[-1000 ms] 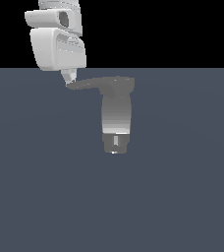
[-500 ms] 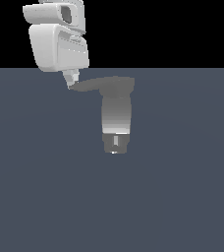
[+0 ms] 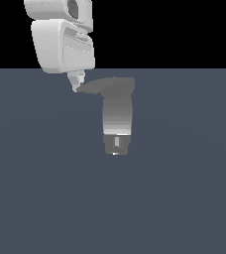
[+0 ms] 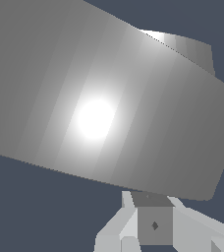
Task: Turn on the faucet by rotating a designated handle.
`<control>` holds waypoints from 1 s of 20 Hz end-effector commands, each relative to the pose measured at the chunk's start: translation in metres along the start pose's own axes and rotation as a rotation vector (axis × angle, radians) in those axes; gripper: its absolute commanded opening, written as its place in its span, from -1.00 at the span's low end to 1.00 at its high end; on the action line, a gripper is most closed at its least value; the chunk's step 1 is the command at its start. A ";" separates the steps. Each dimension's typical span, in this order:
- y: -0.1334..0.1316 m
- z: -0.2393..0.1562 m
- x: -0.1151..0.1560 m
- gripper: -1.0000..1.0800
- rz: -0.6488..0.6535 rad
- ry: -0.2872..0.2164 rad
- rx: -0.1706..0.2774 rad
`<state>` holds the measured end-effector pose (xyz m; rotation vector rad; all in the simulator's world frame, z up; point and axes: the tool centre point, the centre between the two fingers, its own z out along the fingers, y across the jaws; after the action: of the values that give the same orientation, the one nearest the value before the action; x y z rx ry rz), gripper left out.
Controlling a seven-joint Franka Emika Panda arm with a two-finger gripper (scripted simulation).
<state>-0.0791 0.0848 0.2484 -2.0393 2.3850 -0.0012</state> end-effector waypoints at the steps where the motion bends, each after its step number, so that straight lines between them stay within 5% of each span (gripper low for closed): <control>1: 0.007 0.000 0.008 -1.00 0.004 0.002 -0.002; 12: 0.026 0.000 0.020 -1.00 -0.003 0.001 -0.002; 20: 0.029 0.000 0.060 -1.00 -0.001 0.001 -0.002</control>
<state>-0.1169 0.0488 0.2485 -2.0720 2.3621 0.0002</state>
